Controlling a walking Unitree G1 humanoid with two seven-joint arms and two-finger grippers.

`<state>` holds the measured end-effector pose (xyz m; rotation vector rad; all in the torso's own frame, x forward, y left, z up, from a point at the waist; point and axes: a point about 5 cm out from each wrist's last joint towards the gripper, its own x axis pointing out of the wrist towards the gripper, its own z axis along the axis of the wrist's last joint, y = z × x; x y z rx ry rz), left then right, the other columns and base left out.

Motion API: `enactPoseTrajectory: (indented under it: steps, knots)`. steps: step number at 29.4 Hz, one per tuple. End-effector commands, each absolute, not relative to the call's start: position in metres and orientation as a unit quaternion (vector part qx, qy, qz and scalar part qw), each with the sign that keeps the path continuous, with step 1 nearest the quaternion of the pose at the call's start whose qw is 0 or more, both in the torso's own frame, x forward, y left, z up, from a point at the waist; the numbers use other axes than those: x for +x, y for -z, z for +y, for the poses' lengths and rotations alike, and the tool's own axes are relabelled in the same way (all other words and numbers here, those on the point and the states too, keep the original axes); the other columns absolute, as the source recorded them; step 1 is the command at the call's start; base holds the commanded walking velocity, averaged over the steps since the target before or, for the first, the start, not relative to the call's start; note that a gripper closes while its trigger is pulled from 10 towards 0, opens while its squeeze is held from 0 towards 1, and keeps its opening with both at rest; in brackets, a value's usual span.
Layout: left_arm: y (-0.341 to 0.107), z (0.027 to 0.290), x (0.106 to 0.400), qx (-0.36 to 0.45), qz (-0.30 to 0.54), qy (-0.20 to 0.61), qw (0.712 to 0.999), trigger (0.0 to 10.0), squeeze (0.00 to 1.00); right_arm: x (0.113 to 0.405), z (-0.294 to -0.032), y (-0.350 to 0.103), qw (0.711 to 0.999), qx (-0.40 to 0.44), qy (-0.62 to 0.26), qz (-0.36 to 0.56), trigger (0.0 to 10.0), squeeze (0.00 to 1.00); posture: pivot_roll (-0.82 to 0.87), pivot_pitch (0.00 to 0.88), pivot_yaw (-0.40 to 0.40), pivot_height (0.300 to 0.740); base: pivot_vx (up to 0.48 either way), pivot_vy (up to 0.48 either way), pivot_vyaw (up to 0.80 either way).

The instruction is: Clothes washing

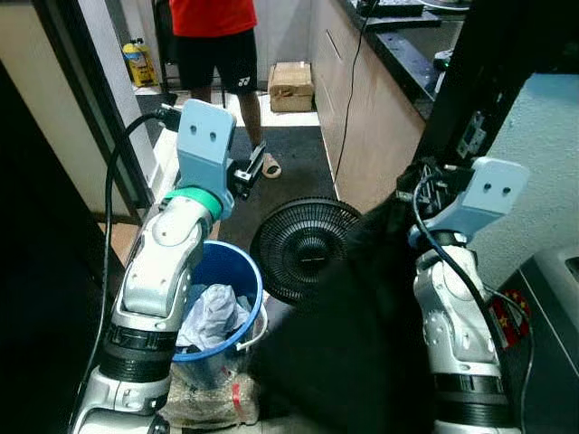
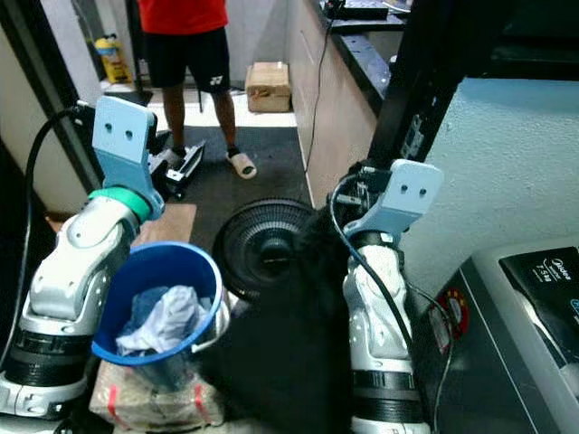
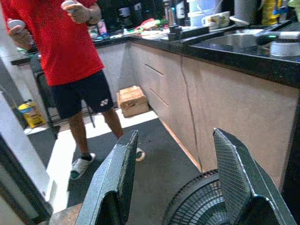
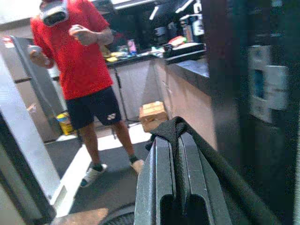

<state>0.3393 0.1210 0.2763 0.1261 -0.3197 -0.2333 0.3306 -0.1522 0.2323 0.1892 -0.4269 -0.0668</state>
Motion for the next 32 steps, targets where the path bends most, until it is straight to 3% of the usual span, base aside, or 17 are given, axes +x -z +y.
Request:
enactPoseTrajectory:
  steps: [1,32]
  knots:
    - [-0.277,0.124,0.34,0.062,-0.159,0.115,0.979,10.0,0.0,0.332,-0.15,-0.234,0.971,0.1,0.032,-0.217,10.0,0.0,0.08,0.0,0.079,0.74,0.0,0.0,-0.8]
    - [-0.287,0.119,0.343,0.071,-0.175,0.135,0.973,10.0,0.0,0.329,-0.146,-0.241,0.964,0.108,0.022,-0.242,10.0,0.0,0.08,0.0,0.089,0.74,0.0,0.0,-0.8]
